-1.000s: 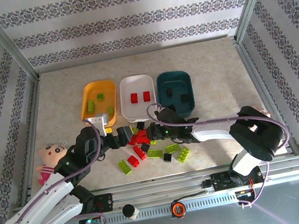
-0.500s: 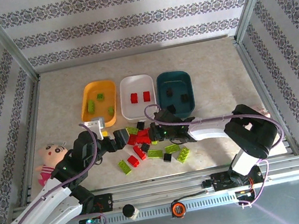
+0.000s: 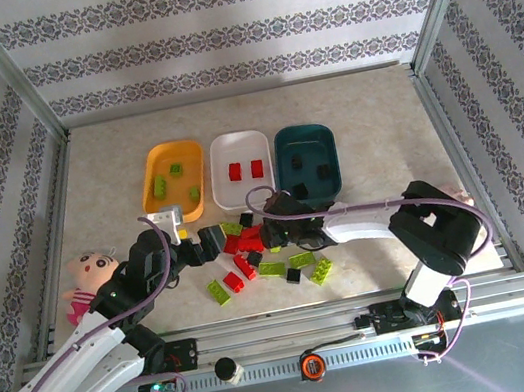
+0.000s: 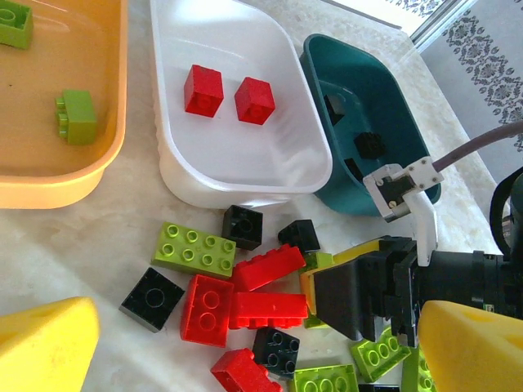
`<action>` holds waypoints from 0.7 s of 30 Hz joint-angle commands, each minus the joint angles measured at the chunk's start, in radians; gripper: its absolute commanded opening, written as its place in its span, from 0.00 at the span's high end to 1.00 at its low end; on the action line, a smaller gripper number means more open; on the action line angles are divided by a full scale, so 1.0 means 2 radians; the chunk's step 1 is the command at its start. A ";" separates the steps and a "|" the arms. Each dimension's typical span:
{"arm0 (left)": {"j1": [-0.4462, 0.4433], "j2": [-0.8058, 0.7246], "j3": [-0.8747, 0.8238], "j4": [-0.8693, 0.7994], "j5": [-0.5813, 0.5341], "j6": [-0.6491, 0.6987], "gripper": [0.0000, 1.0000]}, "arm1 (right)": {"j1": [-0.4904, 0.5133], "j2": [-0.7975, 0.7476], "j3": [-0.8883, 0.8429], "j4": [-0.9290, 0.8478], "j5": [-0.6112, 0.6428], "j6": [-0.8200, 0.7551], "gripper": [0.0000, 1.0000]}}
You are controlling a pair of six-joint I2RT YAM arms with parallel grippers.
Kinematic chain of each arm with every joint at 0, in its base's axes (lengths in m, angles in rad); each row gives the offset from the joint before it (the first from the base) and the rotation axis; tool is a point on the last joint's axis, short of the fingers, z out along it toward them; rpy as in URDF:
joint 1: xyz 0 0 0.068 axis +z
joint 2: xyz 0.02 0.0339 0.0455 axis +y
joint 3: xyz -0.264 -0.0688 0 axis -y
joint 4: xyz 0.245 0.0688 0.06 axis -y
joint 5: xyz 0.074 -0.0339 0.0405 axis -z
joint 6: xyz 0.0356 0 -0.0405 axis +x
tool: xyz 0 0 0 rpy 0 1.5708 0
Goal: Sort the legos into containers by color
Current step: Pick up the lego from the center of the table.
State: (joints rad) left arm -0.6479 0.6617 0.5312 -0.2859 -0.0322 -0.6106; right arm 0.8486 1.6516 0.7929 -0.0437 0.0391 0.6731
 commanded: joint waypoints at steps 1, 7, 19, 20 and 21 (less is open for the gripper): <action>-0.001 -0.003 -0.007 -0.010 -0.010 0.004 0.00 | 0.006 0.013 0.015 -0.035 0.024 -0.020 0.52; 0.000 -0.004 -0.004 -0.017 -0.017 0.006 0.00 | 0.004 -0.008 -0.003 -0.043 0.045 -0.028 0.70; 0.000 -0.034 0.002 -0.067 -0.064 0.011 0.00 | -0.025 -0.085 0.043 -0.013 -0.078 -0.123 0.83; 0.000 -0.040 -0.001 -0.067 -0.063 0.011 0.00 | -0.024 -0.068 0.068 -0.011 -0.094 -0.129 0.83; 0.000 -0.045 -0.006 -0.066 -0.059 0.010 0.00 | -0.022 -0.047 0.096 -0.007 -0.109 -0.131 0.83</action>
State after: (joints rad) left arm -0.6479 0.6029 0.5259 -0.3759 -0.1223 -0.6064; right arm 0.8055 1.4899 0.8597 -0.1024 -0.0410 0.4839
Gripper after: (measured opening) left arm 0.997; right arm 0.229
